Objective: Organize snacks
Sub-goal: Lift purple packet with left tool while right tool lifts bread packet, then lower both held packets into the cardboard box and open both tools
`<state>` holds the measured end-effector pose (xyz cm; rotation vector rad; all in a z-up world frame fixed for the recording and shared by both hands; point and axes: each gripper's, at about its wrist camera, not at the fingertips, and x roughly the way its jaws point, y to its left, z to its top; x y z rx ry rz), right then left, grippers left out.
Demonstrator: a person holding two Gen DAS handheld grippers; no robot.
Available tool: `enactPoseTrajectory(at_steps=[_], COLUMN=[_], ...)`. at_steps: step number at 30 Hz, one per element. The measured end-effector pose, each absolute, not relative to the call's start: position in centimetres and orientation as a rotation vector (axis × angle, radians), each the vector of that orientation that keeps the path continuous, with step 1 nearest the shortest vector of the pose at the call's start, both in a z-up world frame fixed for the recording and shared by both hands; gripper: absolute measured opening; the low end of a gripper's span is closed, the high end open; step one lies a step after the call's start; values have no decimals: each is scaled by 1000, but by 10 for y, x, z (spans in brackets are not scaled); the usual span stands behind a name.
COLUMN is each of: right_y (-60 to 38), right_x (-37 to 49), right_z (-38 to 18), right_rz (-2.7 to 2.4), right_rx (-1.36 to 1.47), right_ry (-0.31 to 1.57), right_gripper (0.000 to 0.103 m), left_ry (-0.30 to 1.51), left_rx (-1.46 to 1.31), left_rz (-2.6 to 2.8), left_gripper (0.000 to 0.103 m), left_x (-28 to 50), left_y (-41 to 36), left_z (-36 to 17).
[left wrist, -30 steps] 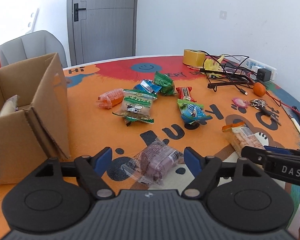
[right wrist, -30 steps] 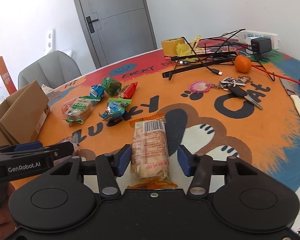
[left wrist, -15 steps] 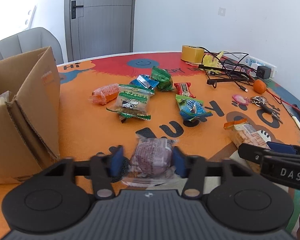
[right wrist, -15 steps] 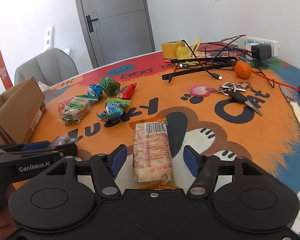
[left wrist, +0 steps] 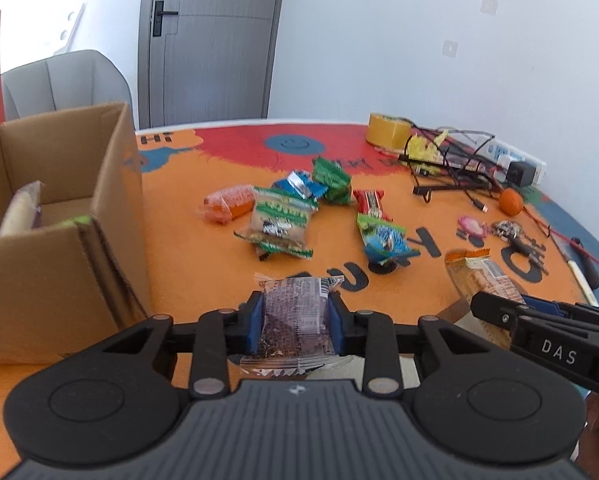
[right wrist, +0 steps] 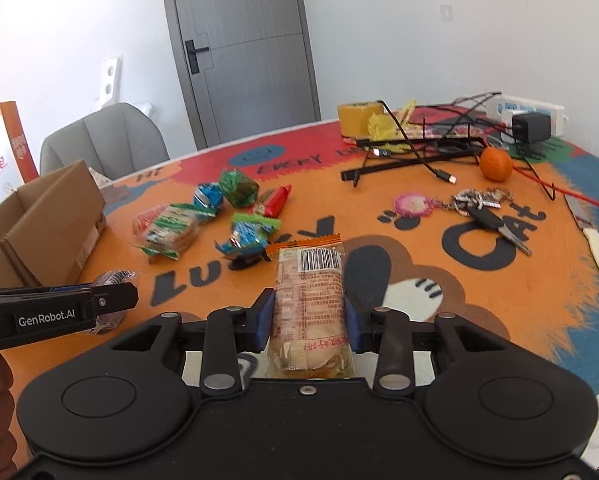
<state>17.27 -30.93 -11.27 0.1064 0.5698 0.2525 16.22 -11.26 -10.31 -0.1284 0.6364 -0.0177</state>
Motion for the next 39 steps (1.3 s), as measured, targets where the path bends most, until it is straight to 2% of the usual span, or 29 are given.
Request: enactPoseTrajectory(at_steps=[26, 39], right_y=[-251, -214], right_x=[152, 154], right_z=[-46, -37], right_rz=[375, 419], right_rx=[95, 107], right_ry=[422, 410], right_gripper=[37, 37], left_ry=[451, 400], left_rx=[-192, -228], left_rz=[59, 148], left_gripper=[32, 32], left_x=[119, 101], left_y=[-57, -10], left_z=[-33, -18])
